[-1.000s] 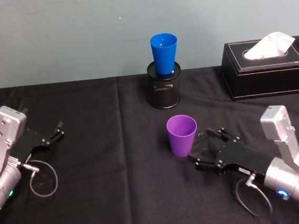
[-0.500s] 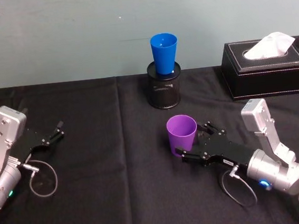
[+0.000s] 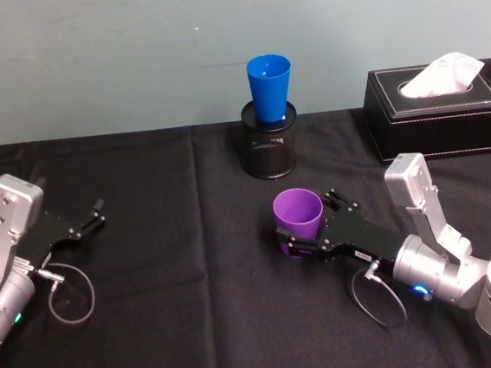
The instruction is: Pick up one cup with a gripper and tap it against the other cup.
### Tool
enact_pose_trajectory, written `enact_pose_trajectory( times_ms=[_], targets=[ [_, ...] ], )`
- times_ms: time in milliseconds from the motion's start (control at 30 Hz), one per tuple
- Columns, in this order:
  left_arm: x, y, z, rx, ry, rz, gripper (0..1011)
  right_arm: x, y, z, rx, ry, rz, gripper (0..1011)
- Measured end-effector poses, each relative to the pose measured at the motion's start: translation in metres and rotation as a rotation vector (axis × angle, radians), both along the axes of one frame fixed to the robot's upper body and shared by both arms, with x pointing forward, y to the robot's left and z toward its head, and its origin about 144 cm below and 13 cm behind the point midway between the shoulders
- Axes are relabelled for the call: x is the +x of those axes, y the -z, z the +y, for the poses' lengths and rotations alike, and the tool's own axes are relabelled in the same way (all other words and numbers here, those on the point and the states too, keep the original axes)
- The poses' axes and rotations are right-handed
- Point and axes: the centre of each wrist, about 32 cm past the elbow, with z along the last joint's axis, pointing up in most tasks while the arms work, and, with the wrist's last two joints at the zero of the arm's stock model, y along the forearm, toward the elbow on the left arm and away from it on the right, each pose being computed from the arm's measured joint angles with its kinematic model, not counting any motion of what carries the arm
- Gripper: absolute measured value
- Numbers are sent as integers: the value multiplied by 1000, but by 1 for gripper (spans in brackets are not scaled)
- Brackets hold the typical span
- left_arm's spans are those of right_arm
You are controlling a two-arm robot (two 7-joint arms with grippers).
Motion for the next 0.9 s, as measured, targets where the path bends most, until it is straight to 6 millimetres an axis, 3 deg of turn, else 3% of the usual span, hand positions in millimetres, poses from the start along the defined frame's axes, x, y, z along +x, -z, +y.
enact_pose_trajectory(
  times_ms=[633,900],
  targets=[
    [0,0,0,0,0,0,1000,7,2,5,3,1,-5,1004],
    [0,0,0,0,0,0,1000,6,2,5,4,0,-6,861]
  ],
)
